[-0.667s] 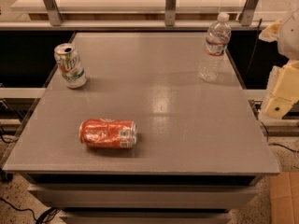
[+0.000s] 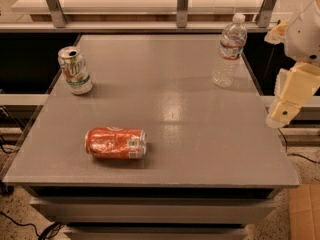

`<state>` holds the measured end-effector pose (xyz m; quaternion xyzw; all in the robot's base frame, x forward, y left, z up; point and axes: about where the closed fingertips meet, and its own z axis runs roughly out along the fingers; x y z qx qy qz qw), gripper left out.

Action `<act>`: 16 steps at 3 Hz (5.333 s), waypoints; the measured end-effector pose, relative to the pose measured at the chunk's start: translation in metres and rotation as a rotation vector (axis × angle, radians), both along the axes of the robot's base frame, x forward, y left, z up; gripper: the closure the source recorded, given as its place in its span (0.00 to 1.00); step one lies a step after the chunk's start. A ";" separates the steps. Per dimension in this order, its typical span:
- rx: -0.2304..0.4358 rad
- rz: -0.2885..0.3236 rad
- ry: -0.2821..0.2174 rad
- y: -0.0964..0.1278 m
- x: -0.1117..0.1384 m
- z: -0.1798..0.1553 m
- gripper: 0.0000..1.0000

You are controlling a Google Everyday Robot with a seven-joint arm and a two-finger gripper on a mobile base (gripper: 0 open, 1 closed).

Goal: Move water bottle near coke can

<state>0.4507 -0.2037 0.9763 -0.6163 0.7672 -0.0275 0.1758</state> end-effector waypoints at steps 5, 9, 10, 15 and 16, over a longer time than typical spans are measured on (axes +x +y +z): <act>-0.034 -0.121 0.052 -0.015 0.114 -0.066 0.00; 0.121 -0.191 0.065 -0.032 0.158 -0.082 0.00; 0.132 -0.195 0.070 -0.038 0.156 -0.090 0.00; 0.485 -0.235 -0.058 -0.045 0.168 -0.108 0.00; 0.575 -0.206 -0.075 -0.038 0.176 -0.106 0.00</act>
Offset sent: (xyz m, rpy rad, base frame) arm 0.0678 0.0336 -0.0527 0.0134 0.0513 0.0225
